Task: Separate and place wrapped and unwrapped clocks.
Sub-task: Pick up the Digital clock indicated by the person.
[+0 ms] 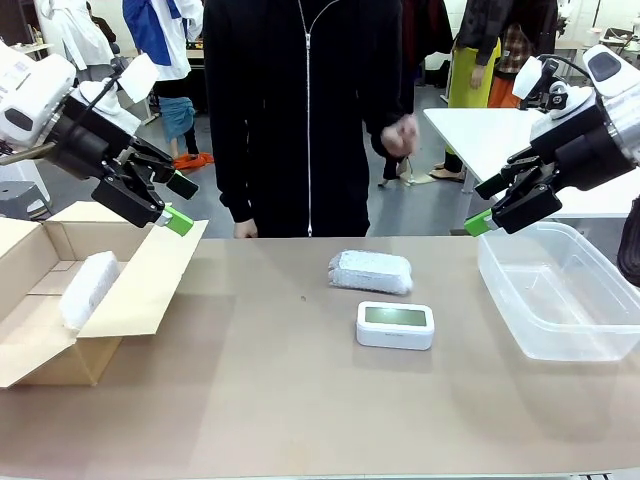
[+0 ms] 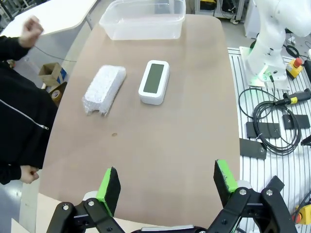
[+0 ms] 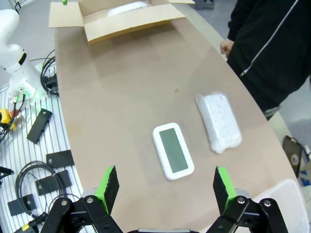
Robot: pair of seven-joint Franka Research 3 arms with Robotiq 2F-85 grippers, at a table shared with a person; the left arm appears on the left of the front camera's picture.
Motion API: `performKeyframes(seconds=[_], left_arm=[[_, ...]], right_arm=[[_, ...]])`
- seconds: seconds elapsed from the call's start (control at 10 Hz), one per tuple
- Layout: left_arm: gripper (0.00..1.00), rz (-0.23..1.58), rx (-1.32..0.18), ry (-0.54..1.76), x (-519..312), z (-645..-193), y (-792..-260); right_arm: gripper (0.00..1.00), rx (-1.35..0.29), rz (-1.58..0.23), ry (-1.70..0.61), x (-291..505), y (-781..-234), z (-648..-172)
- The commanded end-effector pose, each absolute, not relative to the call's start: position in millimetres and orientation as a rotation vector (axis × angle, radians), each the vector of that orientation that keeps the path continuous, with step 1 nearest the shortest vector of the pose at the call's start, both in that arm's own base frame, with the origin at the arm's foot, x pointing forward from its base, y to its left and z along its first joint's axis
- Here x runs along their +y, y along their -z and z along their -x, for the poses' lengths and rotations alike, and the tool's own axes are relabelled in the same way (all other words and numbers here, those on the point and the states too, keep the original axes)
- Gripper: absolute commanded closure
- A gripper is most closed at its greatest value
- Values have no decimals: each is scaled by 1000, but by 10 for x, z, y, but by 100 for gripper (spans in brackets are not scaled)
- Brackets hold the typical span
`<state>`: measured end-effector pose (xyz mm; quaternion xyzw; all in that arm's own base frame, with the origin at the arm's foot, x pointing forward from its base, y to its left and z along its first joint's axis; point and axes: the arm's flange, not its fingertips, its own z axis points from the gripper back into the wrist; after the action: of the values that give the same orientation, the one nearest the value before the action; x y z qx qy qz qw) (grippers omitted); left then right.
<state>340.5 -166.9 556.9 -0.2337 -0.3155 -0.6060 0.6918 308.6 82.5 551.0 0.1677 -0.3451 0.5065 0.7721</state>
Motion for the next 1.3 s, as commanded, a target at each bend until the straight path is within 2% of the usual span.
performKeyframes(seconds=[0.0,1.2], left_arm=[[0,537,-707,1348,-1672,-3378,-5557],[0,537,-707,1348,-1672,-3378,-5557]], right_arm=[[0,-754,-393,-1110,818,-5478,-3097],[0,-754,-393,-1110,818,-5478,-3097]])
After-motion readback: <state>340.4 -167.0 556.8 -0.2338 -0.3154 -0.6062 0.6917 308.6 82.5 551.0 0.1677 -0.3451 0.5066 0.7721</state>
